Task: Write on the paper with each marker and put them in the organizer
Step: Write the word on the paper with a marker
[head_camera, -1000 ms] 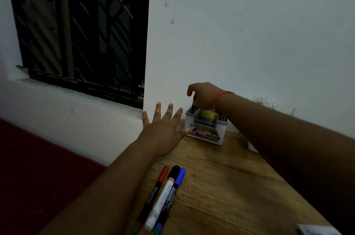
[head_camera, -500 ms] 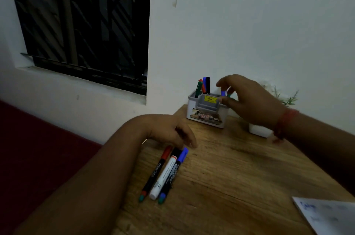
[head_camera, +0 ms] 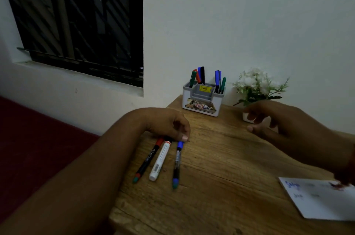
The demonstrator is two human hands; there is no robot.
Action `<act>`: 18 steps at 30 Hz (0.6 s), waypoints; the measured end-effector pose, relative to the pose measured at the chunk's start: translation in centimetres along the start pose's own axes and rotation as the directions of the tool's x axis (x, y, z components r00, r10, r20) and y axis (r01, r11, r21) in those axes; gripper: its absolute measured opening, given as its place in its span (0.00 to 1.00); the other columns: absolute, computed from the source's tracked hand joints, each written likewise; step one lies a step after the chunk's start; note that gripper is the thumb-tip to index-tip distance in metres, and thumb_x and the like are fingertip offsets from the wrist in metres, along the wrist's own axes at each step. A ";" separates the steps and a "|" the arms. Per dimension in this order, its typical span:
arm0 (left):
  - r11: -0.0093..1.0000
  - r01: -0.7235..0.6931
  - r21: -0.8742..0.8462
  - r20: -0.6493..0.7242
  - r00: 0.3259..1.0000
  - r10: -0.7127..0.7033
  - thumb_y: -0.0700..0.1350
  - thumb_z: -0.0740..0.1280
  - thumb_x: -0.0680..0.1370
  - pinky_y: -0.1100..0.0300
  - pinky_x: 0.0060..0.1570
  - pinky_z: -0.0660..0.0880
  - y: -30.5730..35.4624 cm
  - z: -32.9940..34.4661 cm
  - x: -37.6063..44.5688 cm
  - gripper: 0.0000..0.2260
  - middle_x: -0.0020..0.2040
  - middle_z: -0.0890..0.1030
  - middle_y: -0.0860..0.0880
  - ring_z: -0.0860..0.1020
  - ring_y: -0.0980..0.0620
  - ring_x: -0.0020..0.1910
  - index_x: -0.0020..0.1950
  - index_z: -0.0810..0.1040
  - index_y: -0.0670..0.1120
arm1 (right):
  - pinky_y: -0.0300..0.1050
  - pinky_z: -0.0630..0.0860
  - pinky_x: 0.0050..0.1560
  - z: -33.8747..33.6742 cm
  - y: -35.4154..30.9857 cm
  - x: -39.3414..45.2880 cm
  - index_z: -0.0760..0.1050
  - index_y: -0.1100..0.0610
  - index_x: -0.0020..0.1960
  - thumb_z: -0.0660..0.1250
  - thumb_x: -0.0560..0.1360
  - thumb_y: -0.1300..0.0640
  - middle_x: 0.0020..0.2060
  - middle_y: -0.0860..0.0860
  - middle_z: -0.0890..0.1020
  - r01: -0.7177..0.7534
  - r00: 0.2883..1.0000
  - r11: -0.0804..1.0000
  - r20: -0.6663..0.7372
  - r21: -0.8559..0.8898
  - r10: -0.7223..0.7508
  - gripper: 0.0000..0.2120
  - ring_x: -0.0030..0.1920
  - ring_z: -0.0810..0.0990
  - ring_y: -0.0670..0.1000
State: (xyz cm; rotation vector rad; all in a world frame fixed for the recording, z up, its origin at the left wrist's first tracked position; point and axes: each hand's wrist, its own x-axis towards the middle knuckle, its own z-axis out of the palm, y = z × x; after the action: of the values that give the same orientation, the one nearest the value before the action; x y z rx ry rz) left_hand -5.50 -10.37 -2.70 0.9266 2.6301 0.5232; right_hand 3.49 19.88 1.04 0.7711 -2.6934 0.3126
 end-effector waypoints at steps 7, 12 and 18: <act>0.999 -0.029 0.029 -0.077 0.997 0.031 0.49 0.71 0.76 0.55 0.50 0.73 0.8 1.0 1.0 0.02 0.48 0.80 0.49 0.76 0.50 0.50 0.48 0.80 0.54 | 0.33 0.75 0.43 -0.7 0.5 -2.7 0.65 0.32 0.63 0.52 0.74 0.29 0.50 0.32 0.77 -0.010 1.000 1.000 -0.003 0.022 0.010 0.20 0.53 0.75 0.32; 0.993 -0.058 0.105 -0.092 0.993 0.067 0.50 0.74 0.73 0.52 0.47 0.73 1.1 1.4 1.5 0.07 0.46 0.80 0.48 0.75 0.50 0.46 0.48 0.79 0.52 | 0.35 0.77 0.43 -1.5 0.7 -4.6 0.61 0.24 0.60 0.46 0.70 0.21 0.52 0.28 0.75 -0.019 1.000 0.998 0.010 0.058 0.019 0.22 0.53 0.76 0.33; 0.994 -0.087 0.065 -0.186 0.978 0.098 0.48 0.74 0.74 0.51 0.50 0.74 1.2 1.8 1.7 0.06 0.47 0.80 0.49 0.76 0.52 0.47 0.47 0.80 0.50 | 0.37 0.77 0.43 -1.9 1.8 -7.0 0.59 0.21 0.59 0.45 0.69 0.20 0.52 0.26 0.74 -0.069 0.998 0.997 -0.009 0.029 0.070 0.21 0.52 0.76 0.33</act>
State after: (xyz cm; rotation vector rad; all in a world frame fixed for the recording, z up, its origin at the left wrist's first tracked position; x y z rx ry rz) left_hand -5.40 -7.99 -4.03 1.0697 2.7935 0.5891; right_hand 8.55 25.27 0.03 0.6835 -2.7164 0.3718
